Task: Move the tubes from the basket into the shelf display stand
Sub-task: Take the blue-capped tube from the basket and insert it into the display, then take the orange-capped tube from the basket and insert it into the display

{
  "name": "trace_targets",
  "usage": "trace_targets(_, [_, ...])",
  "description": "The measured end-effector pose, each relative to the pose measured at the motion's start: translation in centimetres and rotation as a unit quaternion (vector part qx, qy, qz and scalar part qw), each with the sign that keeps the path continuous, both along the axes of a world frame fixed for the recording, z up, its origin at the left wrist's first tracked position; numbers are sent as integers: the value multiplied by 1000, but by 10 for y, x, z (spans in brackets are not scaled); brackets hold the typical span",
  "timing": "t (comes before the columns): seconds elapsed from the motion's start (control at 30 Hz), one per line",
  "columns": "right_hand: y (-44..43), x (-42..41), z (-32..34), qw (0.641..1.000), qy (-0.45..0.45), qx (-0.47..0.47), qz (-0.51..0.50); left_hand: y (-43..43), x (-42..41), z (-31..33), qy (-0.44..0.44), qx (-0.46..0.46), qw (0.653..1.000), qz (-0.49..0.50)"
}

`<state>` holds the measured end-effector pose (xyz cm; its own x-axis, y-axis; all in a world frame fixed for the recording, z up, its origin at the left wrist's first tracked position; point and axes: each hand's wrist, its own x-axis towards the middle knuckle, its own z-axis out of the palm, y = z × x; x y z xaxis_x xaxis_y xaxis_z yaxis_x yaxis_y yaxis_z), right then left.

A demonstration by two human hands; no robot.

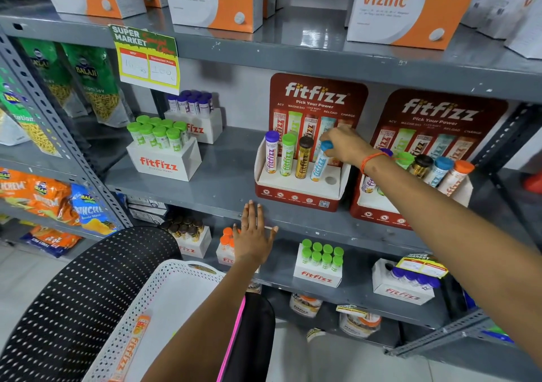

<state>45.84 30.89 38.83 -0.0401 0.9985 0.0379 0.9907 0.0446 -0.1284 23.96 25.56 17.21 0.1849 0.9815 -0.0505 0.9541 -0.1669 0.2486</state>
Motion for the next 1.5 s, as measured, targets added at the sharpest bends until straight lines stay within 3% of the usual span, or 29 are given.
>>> trace_targets(0.1, [-5, -5, -6, 1000, 2, 10, 1, 1, 0, -2, 4, 2, 1000, -2])
trace_targets(0.17, [-12, -15, -14, 997, 11, 79, 15, 1, -2, -3, 1, 5, 1000, -5])
trace_targets(0.27, [-32, -47, -37, 970, 87, 221, 46, 0, -9, 1, -24, 22, 999, -17])
trace_targets(0.33, [-44, -76, -60, 955, 149, 245, 75, -4, -17, 5, -41, 47, 998, -29])
trace_targets(0.53, [-68, -174, -153, 943, 283, 136, 113, -50, -83, -6, -92, 129, 986, 52])
trace_targets(0.77, [-115, -294, -263, 908, 347, -121, 203, -162, -202, -90, -59, 38, 952, 299])
trace_targets(0.87, [-142, -364, -319, 880, 277, -238, 304, -216, -253, -140, -18, -68, 894, 443])
trace_targets(0.93, [-145, -379, -324, 871, 217, -286, 335, -231, -260, -149, 7, -89, 894, 440])
trace_targets(1.17, [-165, -460, -359, 811, -6, -224, 540, -238, -266, -170, 6, -115, 881, 458])
trace_targets(1.3, [-160, -456, -364, 806, -121, -178, 551, -241, -270, -171, 14, -133, 885, 447])
trace_targets(1.4, [-154, -436, -357, 814, -100, -156, 551, -240, -269, -168, 34, -141, 887, 438])
trace_targets(1.5, [-144, -408, -341, 856, -14, -143, 496, -234, -263, -158, 42, -147, 878, 454])
